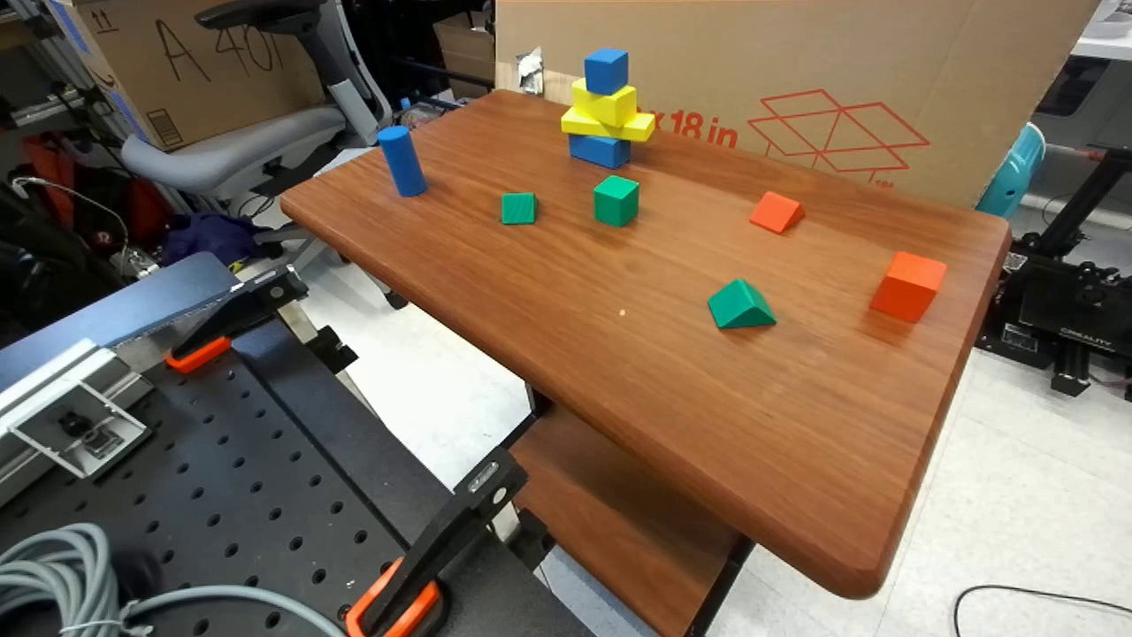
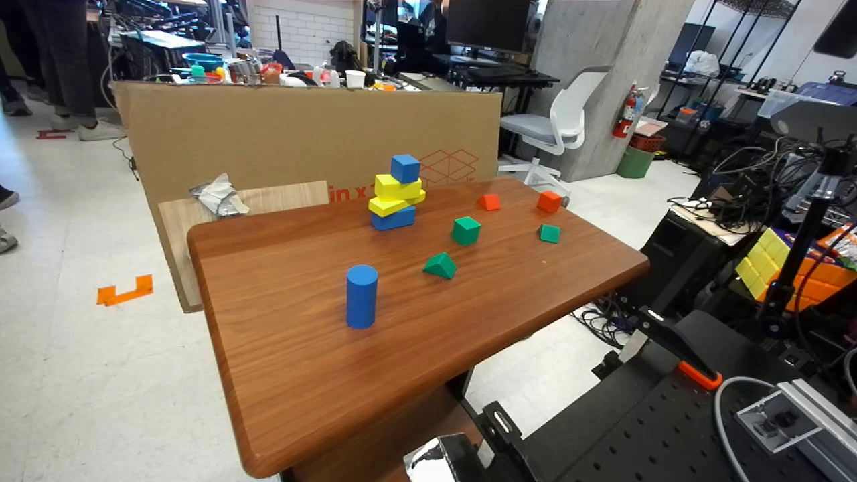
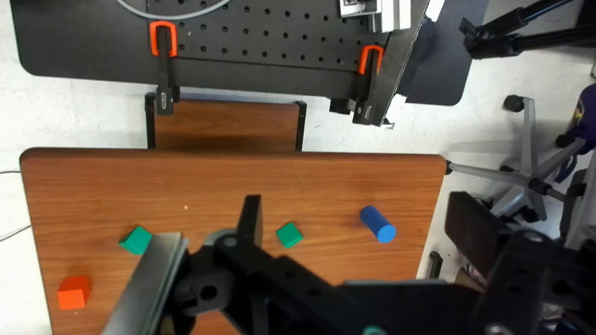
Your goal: Pick up the green object from the table and pit on top of the other objects
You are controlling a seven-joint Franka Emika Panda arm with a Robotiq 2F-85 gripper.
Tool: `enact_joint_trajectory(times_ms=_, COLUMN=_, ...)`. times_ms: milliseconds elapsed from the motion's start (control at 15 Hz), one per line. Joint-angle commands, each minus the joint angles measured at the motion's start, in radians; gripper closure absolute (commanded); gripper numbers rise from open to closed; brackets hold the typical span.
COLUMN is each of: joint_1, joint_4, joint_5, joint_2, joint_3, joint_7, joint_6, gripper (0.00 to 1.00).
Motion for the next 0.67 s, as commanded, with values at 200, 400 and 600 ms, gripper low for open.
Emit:
enact_joint_trajectory(times_ms=200, joint_1=0.001, joint_4=0.174, joint_5=0.006, joint_2=0.280, joint_3=0.054, joint_7=0.033, joint_6=0.169, gripper=0.00)
enact_joint_trajectory(times_ms=400, joint_1=-0.006, joint_4=0.237, joint_5=0.006, joint_2=0.405, joint_3=0.067, joint_7=0.046, joint_6=0.252, gripper=0.00)
enact_joint_trajectory(times_ms=600, joint_1=-0.018, joint_4=0.300, joint_5=-0.009, joint_2=0.527, joint_3=0.079, joint_7=0.072, joint_6=0.309, gripper=0.00)
